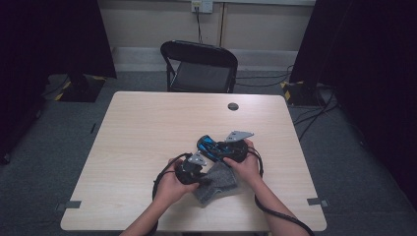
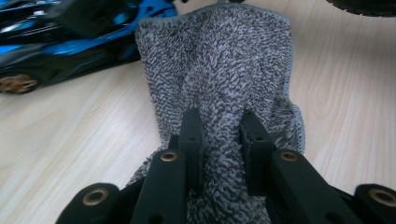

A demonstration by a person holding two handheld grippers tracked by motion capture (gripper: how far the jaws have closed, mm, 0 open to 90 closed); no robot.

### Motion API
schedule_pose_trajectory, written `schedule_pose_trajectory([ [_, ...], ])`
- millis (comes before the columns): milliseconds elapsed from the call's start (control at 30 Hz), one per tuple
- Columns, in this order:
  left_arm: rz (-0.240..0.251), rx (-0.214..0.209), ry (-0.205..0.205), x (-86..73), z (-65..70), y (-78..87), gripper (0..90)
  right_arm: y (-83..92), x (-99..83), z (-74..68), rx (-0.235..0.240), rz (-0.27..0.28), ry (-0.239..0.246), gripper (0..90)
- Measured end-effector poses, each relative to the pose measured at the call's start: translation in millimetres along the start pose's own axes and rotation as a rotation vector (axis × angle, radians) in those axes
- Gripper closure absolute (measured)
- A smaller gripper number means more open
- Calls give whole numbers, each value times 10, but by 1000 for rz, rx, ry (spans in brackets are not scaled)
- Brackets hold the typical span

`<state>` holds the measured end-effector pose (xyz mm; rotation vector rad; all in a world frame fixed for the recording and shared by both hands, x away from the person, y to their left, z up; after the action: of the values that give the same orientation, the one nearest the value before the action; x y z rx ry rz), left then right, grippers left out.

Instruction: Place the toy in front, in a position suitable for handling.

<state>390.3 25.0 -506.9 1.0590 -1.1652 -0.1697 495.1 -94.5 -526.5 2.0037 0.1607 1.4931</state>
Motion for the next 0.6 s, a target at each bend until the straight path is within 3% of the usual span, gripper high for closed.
schedule_pose_trajectory([
  [100, -8, -17, -16, 51, 56, -90, 744, -1, 1, 1, 1, 0, -1, 512],
  [333, -19, -34, 2, 106, 80, -293, 739, 0, -2, 4, 3, 5, -4, 513],
  [600, -51, 32, 6, 142, -43, -341, 730, 4, -7, 3, 3, 6, -2, 513],
])
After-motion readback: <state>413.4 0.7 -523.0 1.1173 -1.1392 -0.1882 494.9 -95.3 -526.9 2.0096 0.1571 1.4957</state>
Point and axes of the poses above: each handheld gripper's, and its own axes: y roughly backward along the jaws, x roughly out of its top, z roughly to its right, the point moved 6 cm from there along -y, roughly forward along the jaws, and after that the axes turned 14 degrees about x, right-handed, at the moved point
